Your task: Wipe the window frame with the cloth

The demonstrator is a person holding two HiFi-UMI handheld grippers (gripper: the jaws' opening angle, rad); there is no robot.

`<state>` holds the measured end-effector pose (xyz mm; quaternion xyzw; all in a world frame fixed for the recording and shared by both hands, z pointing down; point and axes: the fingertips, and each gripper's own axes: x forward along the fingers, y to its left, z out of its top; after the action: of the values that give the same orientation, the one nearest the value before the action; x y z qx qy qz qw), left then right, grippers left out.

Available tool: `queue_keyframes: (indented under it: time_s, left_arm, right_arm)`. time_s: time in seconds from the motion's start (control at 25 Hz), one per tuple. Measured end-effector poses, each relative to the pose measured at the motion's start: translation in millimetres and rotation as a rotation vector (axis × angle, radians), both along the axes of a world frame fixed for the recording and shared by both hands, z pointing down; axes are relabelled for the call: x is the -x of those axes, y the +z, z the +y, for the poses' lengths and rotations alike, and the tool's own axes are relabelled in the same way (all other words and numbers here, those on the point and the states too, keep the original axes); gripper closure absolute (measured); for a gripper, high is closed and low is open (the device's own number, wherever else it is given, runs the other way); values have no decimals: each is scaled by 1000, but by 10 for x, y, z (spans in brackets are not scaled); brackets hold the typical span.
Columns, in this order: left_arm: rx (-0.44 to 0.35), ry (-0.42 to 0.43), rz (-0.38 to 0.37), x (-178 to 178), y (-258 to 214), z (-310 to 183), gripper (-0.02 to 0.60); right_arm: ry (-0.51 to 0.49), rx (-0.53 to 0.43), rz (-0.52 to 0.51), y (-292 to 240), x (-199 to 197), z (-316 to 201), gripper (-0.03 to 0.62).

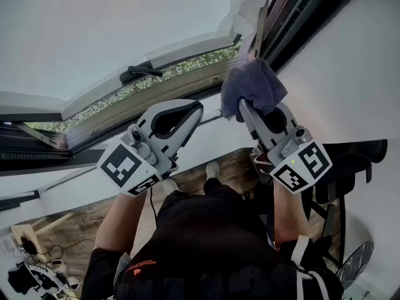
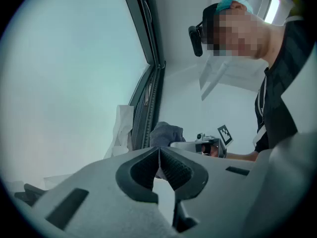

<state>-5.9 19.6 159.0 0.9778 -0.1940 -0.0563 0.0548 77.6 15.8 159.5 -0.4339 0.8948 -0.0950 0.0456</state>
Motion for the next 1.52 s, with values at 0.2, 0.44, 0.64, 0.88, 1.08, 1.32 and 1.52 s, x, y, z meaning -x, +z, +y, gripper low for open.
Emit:
queue_keyframes:
  time_s: [0.2, 0.44, 0.64, 0.88, 1.08, 1.32, 1.52]
  left_arm:
    - [2, 8, -2, -71, -1, -31, 554]
    - [12, 29, -11, -235, 39, -96, 554]
    - [17, 41, -18, -358, 73, -182, 554]
    - [28, 56, -24, -509, 132, -309, 554]
    - [38, 67, -27, -609, 190, -396, 554]
    - [59, 67, -36, -677, 296, -511, 554]
    - [80, 59, -47, -680, 408, -592, 554]
  right_arm:
    - [41, -13, -2, -44, -109, -68, 539]
    - [226, -82, 76, -127, -554, -204, 539]
    - [377, -108, 175, -125, -933, -345, 539]
    - [482, -130, 225, -119, -1206, -527, 539]
    - [540, -153, 272, -101, -1312, -645, 539]
    - [564, -133, 310, 100, -1400, -806, 539]
    - [574, -114, 321, 266, -1442, -914, 539]
